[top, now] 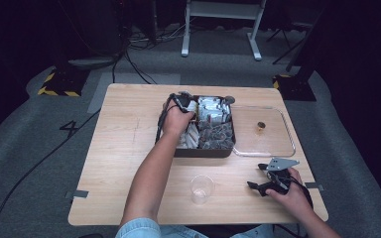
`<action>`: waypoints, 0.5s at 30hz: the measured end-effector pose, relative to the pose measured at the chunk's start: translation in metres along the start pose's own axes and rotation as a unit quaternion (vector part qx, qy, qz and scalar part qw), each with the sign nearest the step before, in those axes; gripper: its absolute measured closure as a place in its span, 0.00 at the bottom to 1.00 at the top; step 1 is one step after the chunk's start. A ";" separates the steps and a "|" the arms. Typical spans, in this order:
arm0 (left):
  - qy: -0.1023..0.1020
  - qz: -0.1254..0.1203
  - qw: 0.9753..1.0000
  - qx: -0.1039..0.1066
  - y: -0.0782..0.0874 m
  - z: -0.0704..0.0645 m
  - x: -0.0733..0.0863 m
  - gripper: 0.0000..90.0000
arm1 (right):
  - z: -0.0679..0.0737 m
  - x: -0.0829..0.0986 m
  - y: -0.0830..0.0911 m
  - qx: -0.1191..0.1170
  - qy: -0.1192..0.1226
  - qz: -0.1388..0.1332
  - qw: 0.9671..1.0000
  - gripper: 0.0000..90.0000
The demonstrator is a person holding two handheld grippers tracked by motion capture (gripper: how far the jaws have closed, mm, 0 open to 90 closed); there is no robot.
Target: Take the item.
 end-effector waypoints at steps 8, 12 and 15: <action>-0.002 0.013 1.000 -0.005 -0.005 0.006 0.000 0.58 | 0.000 0.000 0.000 0.000 0.000 0.000 1.000 0.13; -0.023 0.018 0.999 -0.019 -0.008 0.006 -0.002 0.56 | 0.000 0.000 0.000 -0.001 0.001 0.000 1.000 0.14; -0.026 0.020 0.999 -0.018 -0.009 0.005 -0.003 0.55 | 0.000 0.000 0.000 -0.001 0.001 0.000 1.000 0.14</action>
Point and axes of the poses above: each handheld gripper's, and its own axes: y roughly backward along the jaws, x roughly out of its underside, z roughly to its left, the point moved 10 cm from there along -y, roughly forward along the jaws, and after that the axes turned 2 degrees about -y, right-handed, at the moved point
